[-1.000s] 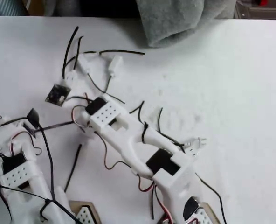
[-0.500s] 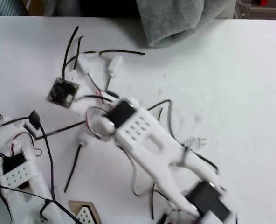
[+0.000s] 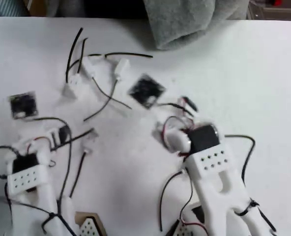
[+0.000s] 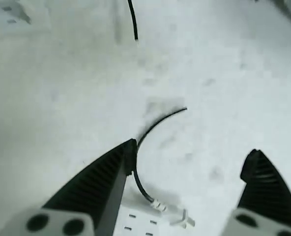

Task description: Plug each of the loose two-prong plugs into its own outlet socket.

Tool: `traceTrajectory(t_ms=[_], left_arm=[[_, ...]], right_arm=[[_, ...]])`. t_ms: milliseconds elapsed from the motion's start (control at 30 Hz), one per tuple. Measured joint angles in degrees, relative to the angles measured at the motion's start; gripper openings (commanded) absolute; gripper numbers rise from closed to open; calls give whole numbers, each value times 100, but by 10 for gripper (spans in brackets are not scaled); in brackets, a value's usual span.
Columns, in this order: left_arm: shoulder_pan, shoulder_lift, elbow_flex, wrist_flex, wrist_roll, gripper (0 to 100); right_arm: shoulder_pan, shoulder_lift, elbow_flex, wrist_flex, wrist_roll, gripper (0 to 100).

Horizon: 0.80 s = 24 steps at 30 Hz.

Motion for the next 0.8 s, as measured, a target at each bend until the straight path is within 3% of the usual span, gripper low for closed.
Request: traceTrajectory(t_ms=[233, 367, 600, 800], left_arm=[[1090, 0, -967, 1714, -114, 314], [1925, 0, -1160, 2198, -413, 314], [2207, 264, -1178, 2259, -826, 356], [2215, 1890, -1398, 1618, -1319, 354]], right_arm=[[967, -9, 1749, -993, -18, 334], [1240, -9, 2505, -1538, -18, 334], [1284, -9, 3385, -2470, -18, 334], [1284, -9, 3481, -2752, -18, 334]])
